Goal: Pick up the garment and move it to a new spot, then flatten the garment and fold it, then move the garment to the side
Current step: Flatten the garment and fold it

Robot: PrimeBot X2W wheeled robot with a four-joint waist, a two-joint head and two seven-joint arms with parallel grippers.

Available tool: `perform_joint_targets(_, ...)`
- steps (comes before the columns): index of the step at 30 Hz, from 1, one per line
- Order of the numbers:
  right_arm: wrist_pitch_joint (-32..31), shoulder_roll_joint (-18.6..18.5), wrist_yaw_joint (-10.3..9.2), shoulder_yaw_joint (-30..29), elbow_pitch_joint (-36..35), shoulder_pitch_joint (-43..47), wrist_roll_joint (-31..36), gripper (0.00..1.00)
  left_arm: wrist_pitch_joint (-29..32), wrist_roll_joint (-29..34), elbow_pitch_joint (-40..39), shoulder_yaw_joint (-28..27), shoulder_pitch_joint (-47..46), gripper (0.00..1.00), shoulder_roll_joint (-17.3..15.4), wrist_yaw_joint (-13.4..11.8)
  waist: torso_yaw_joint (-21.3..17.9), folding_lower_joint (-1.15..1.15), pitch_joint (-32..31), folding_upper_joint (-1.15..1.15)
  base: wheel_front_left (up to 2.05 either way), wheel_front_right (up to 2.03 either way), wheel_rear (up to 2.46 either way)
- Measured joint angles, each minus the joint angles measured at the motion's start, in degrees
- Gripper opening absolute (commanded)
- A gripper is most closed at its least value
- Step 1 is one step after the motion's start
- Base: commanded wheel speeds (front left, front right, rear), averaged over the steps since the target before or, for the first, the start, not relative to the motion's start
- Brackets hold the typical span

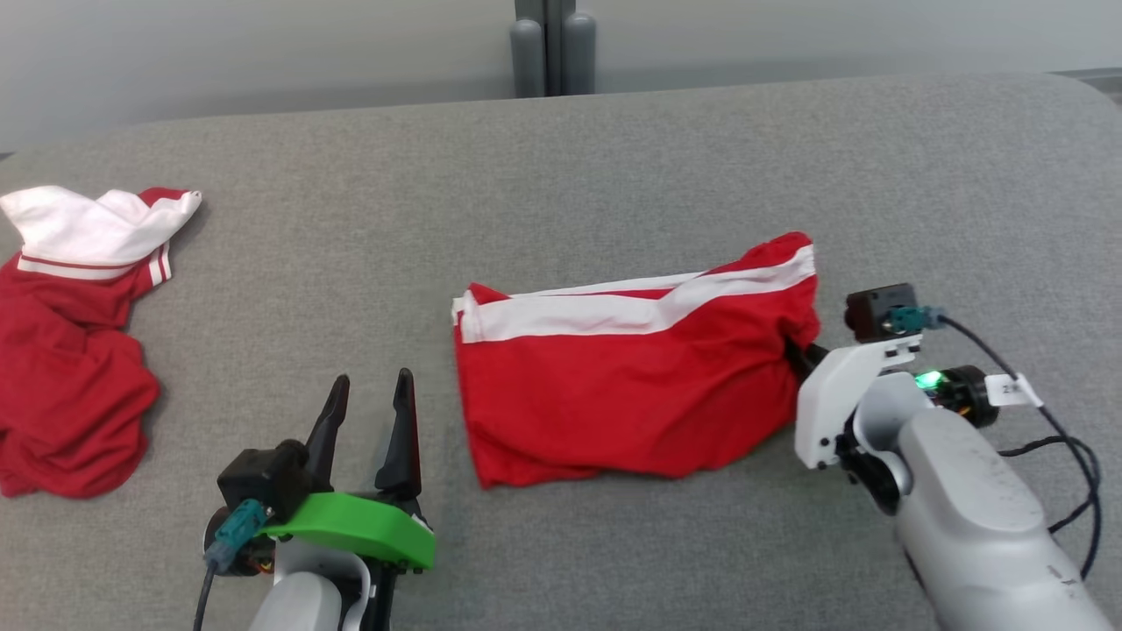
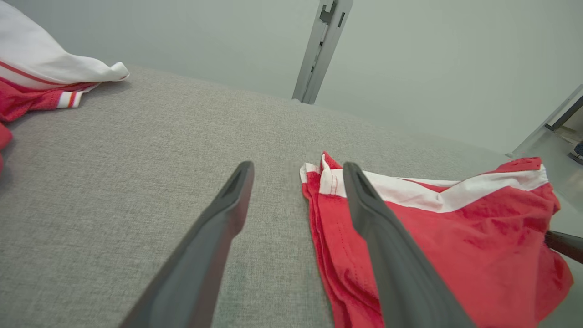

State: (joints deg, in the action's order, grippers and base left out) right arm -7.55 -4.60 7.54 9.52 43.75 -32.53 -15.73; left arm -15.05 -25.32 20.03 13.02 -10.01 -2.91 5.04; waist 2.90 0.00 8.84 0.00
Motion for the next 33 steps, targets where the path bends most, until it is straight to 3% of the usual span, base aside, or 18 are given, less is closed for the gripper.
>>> perform_joint_targets(6,-1.79,-6.05,-0.01,-3.77,-3.96,2.01,-1.59,0.0,-0.01,-0.35,-1.51,0.35,0.03,1.0,0.02,-0.52,-1.45,0.0,-0.3,0.0,0.0,0.0,0.0)
perform_joint_targets(9,-2.68,-7.32,-0.01,-5.68,-6.51,3.94,-2.72,0.0,-0.08,-0.36,-1.85,0.38,0.07,1.0,0.03,-0.59,-1.96,0.0,-0.39,0.0,0.0,0.0,0.0)
perform_joint_targets(14,-5.09,-5.33,-0.02,-5.67,-13.13,6.34,-6.97,0.0,-0.08,-0.36,-2.1,0.33,0.18,1.0,0.04,-0.6,-2.43,0.0,-0.46,0.0,0.0,0.0,0.0)
perform_joint_targets(22,-8.18,-0.68,-0.02,-0.21,-23.9,7.25,-11.33,0.0,-0.08,-0.36,-2.38,0.81,0.09,1.0,0.04,-0.64,-1.55,0.0,-0.21,0.0,0.0,0.0,0.0)
perform_joint_targets(33,-7.09,1.72,-0.02,8.75,-21.11,5.68,-11.04,0.0,-0.08,-1.35,-2.68,1.53,0.04,1.0,0.05,-0.76,1.81,0.0,0.04,0.0,0.0,0.0,0.0)
